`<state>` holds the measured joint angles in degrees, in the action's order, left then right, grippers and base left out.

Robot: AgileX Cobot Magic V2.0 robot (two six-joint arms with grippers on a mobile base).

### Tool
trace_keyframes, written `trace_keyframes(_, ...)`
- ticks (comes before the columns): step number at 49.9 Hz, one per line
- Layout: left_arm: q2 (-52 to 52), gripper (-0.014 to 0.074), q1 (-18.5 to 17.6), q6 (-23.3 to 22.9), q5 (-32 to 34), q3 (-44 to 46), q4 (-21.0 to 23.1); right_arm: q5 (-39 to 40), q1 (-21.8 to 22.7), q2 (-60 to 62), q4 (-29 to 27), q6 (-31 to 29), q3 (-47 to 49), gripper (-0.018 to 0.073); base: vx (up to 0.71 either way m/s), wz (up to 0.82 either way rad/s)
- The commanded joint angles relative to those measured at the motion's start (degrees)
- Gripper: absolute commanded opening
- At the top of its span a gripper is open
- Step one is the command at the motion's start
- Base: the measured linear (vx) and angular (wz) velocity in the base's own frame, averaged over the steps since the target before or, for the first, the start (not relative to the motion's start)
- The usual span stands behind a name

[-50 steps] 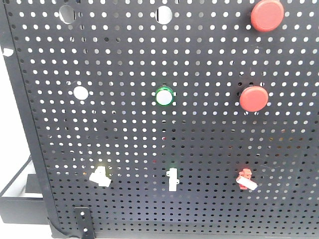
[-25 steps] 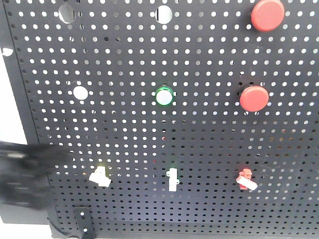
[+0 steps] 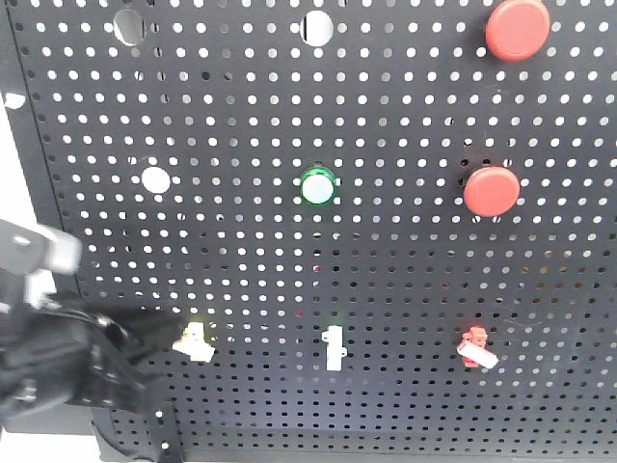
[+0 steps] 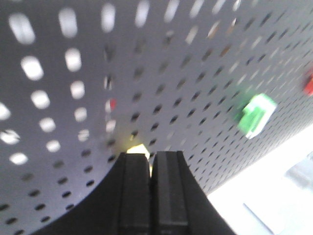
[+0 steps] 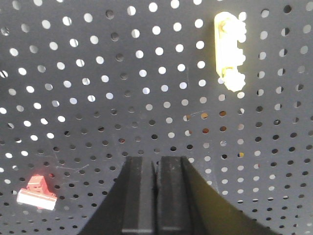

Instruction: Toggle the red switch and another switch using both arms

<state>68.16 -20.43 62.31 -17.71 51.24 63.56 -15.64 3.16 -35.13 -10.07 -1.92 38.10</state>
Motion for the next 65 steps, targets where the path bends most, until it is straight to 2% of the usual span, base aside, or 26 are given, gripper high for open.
trace_keyframes(1, 0.1, -0.0006, -0.3, 0.3, 2.5, 2.3, 2.1, 4.8, 0.4, -0.3, 0.1, -0.7, 2.0, -0.0006, 0.00, 0.00)
trace_keyframes(14, 3.1, -0.0006, -0.3, 0.3, 4.4, 2.1, 1.7, 4.8, 0.4, -0.3, 0.1, -1.9, 2.0, -0.0006, 0.00, 0.00)
trace_keyframes(19, 3.2, -0.0006, -0.3, 0.3, 4.2, 2.1, 0.7, 4.8, 0.4, -0.3, 0.1, -3.6, 2.0, -0.0006, 0.00, 0.00)
trace_keyframes(39, 4.6, -0.0006, -0.3, -0.1, 1.9, 2.1, 0.1, 4.8, 0.4, -0.1, 0.1, -3.7, 2.0, -0.0006, 0.00, 0.00)
trace_keyframes(53, -0.4, -0.0006, -0.3, 0.2, 5.3, 2.1, 0.1, 4.8, 0.4, 0.0, -0.1, -3.7, 2.0, -0.0006, 0.00, 0.00)
trace_keyframes(65, -6.6, -0.0006, -0.3, 0.2, 5.6, 2.1, 0.0, 4.3, 0.4, 0.0, -1.3, -3.0, 2.0, -0.0006, 0.00, 0.00)
